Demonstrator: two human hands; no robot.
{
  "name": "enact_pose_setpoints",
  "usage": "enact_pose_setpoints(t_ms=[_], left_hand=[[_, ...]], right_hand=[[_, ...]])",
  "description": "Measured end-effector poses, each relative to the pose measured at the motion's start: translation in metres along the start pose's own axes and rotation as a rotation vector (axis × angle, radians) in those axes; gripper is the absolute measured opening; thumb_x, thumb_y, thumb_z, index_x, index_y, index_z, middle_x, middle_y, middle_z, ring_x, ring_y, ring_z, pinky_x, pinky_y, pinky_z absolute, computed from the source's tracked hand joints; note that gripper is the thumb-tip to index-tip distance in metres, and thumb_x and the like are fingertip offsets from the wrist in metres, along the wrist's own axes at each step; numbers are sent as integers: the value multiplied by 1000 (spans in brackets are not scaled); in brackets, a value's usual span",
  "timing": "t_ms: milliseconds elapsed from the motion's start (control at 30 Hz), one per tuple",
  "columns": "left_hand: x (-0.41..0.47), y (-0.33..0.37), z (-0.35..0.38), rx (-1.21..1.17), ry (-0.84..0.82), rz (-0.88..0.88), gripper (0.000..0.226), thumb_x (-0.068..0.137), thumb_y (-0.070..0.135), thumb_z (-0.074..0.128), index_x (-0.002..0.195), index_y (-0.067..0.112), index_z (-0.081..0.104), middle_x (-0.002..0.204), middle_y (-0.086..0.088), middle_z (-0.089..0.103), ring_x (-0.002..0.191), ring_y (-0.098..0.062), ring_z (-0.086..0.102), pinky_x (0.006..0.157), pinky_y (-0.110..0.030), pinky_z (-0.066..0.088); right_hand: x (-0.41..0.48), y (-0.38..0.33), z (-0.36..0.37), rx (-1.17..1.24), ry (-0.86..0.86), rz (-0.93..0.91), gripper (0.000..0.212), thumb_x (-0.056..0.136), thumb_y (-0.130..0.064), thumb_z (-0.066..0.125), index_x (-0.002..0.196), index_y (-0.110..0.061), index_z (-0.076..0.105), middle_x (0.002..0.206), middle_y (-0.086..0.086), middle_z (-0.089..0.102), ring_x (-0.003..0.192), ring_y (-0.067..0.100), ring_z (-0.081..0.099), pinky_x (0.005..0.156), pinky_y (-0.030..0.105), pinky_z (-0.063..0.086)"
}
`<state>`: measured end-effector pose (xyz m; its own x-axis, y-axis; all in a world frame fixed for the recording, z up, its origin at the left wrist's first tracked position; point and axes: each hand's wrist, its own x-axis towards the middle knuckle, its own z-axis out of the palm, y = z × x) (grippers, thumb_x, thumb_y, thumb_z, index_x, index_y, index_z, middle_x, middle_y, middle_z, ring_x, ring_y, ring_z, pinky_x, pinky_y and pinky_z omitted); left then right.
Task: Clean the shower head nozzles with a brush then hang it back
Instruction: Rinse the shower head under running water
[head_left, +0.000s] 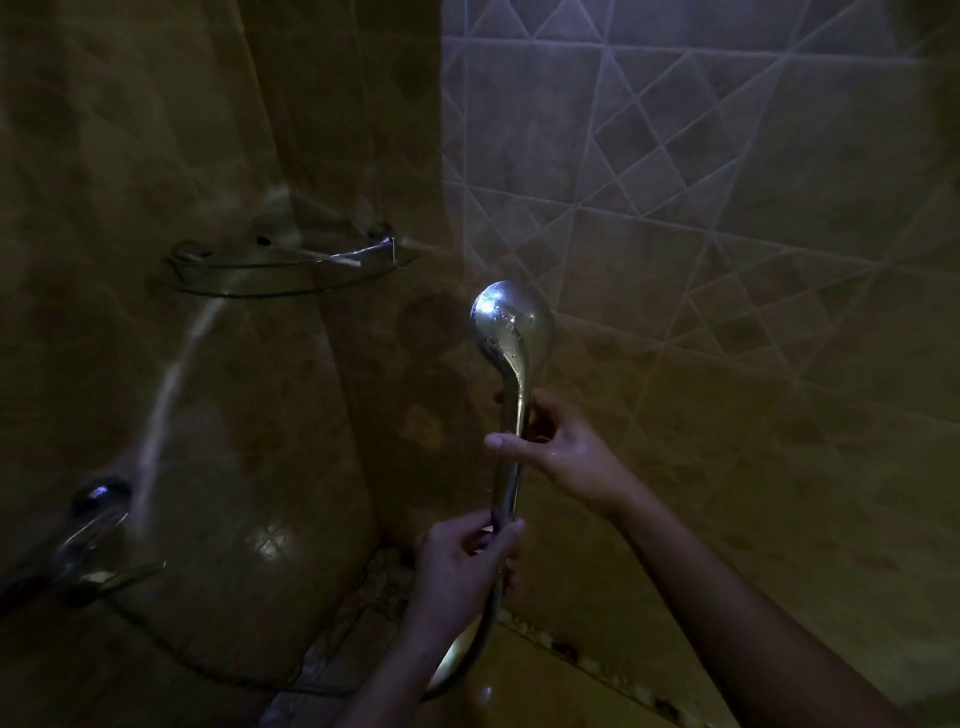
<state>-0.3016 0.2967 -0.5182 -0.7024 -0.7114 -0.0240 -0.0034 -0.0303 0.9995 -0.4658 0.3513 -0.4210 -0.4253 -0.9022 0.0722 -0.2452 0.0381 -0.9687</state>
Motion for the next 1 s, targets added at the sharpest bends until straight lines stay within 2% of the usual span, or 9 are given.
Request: enact_pose_setpoints(t_ms=[167, 300, 367, 467, 600, 667, 800, 900, 1000], left_hand=[[-1, -1, -3, -6, 22, -1, 11, 85, 32, 78, 91, 23, 81, 70, -7, 75, 57, -28, 71, 51, -33, 58], [-5, -3, 0, -11, 1, 2, 14, 85, 34, 79, 90, 21, 81, 70, -7, 73, 61, -26, 71, 56, -44, 63], [-7, -3, 0, -12, -11, -6, 24, 81, 41, 78, 89, 19, 80, 70, -8, 72, 60, -26, 71, 58, -51, 64], [-7, -5, -2, -7, -6, -14, 23, 82, 40, 79, 89, 18, 80, 69, -8, 72, 61, -26, 71, 61, -62, 61], [-8, -6, -4, 11, -3, -28, 8, 88, 28, 77, 92, 22, 81, 69, -7, 73, 64, -24, 71, 62, -65, 60], [-10, -5, -3, 19, 3, -26, 6, 88, 25, 77, 91, 22, 81, 69, -9, 72, 62, -24, 71, 61, -64, 59], [-12, -2, -2, 40, 11, -23, 5, 89, 22, 76, 89, 19, 80, 73, -17, 73, 63, -28, 72, 64, -62, 60], [-12, 1, -3, 21, 20, -28, 6, 90, 18, 75, 88, 17, 80, 69, -11, 72, 59, -29, 70, 61, -57, 61], [-12, 1, -6, 1, 10, -33, 7, 90, 19, 74, 87, 19, 80, 70, -10, 72, 60, -26, 69, 56, -42, 62]], right_hand=[[-3, 3, -4, 179, -109, 34, 30, 91, -10, 68, 120, -14, 64, 120, 7, 73, 115, 21, 68, 97, 33, 54], [-10, -7, 0, 20, -26, 71, 30, 80, -35, 81, 99, -51, 65, 100, -14, 75, 93, -1, 71, 75, 17, 58], [-11, -5, 1, -48, -4, 75, 36, 77, -47, 81, 108, -43, 63, 106, -3, 73, 95, 5, 70, 80, 25, 59], [-12, -4, -2, -16, -51, 78, 39, 85, -43, 74, 119, -25, 64, 114, 3, 72, 104, 13, 70, 94, 35, 57], [-13, 1, -5, 100, -141, 124, 31, 91, -21, 69, 121, -25, 61, 121, -2, 72, 116, 11, 67, 98, 27, 54], [-14, 2, -3, 68, -79, 154, 39, 80, -37, 79, 114, -34, 59, 113, -5, 73, 108, 7, 69, 89, 27, 57], [-15, 0, 2, -70, 5, 148, 63, 67, -58, 83, 119, -34, 56, 108, -8, 69, 97, 7, 69, 84, 31, 57], [-14, -3, -3, -52, -70, 130, 48, 79, -49, 77, 119, -30, 60, 106, -8, 73, 97, 4, 70, 83, 26, 55], [-15, -2, -9, 83, -126, 223, 56, 81, -35, 75, 132, -25, 54, 119, -4, 70, 106, 3, 69, 91, 28, 55]])
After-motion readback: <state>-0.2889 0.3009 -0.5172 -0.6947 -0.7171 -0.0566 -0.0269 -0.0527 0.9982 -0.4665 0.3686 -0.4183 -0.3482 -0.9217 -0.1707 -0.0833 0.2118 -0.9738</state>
